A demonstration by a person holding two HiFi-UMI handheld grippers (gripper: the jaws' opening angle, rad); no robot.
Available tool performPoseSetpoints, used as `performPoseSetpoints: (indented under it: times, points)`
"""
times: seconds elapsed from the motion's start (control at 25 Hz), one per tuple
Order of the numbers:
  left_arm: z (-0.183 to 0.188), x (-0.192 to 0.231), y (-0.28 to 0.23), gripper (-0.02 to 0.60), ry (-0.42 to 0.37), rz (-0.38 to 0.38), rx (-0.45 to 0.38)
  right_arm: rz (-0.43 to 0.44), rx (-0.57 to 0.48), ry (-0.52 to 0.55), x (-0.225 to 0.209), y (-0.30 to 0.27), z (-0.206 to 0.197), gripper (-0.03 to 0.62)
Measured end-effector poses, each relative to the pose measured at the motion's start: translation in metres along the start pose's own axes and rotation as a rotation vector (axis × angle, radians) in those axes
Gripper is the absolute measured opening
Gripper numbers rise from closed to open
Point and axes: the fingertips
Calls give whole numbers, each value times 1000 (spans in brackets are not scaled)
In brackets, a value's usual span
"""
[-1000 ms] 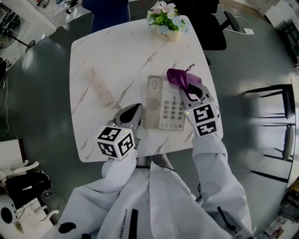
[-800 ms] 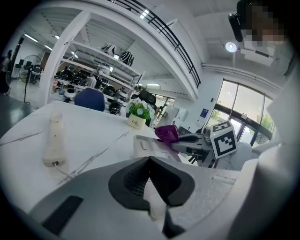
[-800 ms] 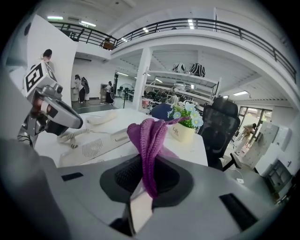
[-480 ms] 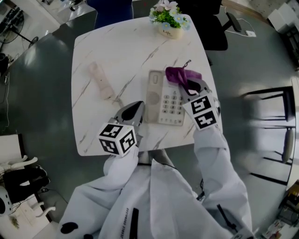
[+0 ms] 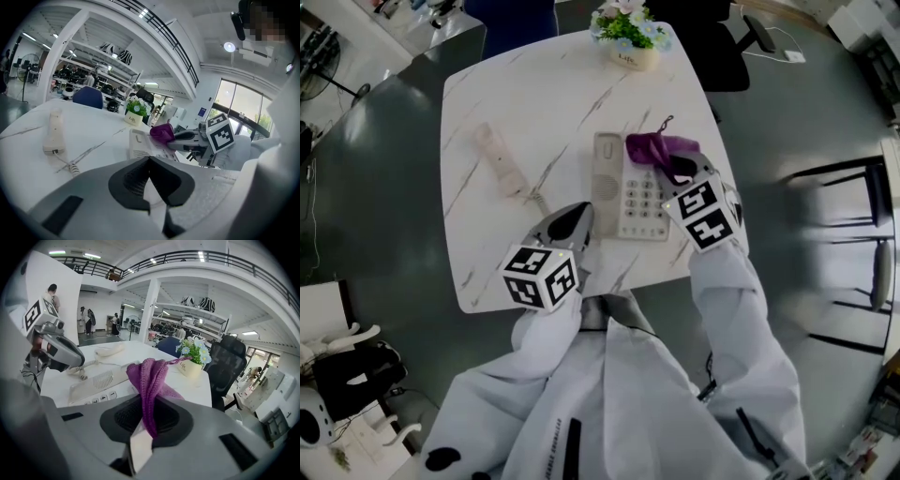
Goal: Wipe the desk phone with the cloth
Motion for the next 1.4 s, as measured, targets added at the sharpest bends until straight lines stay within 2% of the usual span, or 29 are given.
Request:
performPoseSetpoints:
  times: [0.32, 1.4]
  points:
    - [-3, 4, 11, -3, -10, -13, 4, 14, 51, -12, 18, 3, -10, 41]
    - [-18, -5, 27, -2, -35, -72, 30, 55, 91, -67, 61, 18, -31, 41]
Point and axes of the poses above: the fingertips, and each gripper's own axes: y backward along the fingers, x to its left, z out of its top, and after that the axes turned 11 degrees about z, right-handed
